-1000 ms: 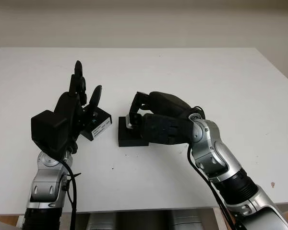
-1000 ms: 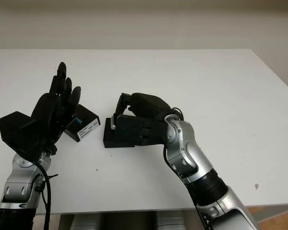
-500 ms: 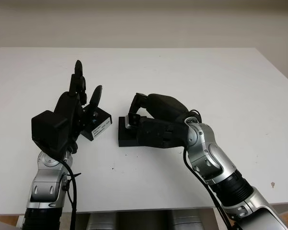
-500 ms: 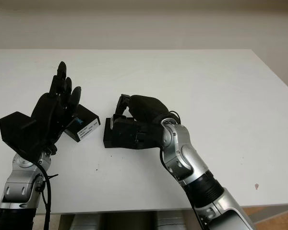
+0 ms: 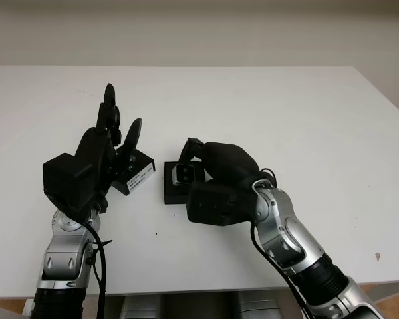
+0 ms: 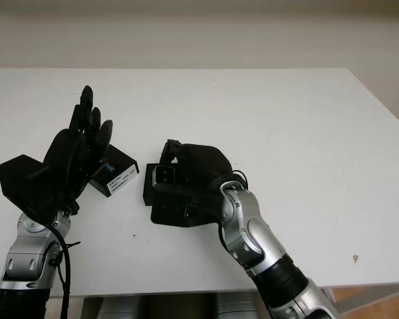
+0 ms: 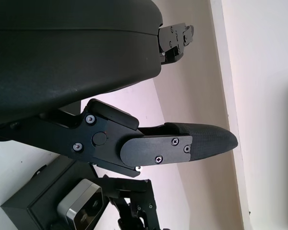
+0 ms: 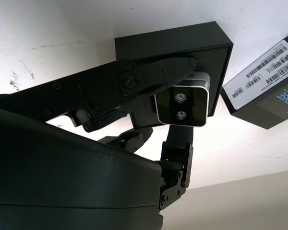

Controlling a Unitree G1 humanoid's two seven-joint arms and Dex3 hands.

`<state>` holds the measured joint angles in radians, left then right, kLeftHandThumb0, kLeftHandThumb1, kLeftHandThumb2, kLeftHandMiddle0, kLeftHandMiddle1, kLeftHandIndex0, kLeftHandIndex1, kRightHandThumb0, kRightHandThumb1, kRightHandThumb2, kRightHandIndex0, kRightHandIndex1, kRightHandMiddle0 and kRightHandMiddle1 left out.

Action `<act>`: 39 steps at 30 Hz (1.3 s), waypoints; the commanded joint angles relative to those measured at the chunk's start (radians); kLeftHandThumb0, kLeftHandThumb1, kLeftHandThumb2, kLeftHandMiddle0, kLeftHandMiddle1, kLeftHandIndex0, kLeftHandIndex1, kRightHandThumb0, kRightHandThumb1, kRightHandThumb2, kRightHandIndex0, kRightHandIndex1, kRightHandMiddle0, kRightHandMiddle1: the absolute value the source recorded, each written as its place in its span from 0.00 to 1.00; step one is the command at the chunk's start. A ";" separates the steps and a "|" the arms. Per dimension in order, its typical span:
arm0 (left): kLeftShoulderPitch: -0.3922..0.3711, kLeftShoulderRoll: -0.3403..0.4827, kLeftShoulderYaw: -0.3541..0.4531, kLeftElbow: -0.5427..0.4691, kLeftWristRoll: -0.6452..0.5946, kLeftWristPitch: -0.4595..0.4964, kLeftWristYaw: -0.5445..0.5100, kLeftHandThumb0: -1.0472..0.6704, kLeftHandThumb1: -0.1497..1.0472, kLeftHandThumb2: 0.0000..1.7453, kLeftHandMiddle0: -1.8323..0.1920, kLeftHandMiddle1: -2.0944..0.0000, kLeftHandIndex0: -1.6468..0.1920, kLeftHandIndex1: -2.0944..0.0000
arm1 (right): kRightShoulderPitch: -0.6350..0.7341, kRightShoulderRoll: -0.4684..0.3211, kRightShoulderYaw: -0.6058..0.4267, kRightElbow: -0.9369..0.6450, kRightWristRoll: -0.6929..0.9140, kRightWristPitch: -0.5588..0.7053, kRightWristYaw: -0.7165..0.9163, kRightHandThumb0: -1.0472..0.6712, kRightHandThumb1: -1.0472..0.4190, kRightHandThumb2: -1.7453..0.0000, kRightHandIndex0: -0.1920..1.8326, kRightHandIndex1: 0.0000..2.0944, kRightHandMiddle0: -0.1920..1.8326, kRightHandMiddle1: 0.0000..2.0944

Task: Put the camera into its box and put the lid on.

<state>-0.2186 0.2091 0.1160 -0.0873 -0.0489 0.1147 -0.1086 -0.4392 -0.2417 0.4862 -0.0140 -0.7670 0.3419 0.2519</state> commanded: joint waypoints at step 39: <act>-0.006 -0.001 -0.001 -0.004 -0.005 -0.010 0.001 0.17 1.00 0.26 1.00 1.00 1.00 1.00 | -0.039 0.003 -0.035 0.126 -0.032 -0.043 -0.083 0.38 0.00 0.91 0.39 0.07 0.23 1.00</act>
<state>-0.2186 0.2037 0.1161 -0.0870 -0.0567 0.1076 -0.1061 -0.4735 -0.2219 0.4557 0.1084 -0.7935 0.2985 0.1653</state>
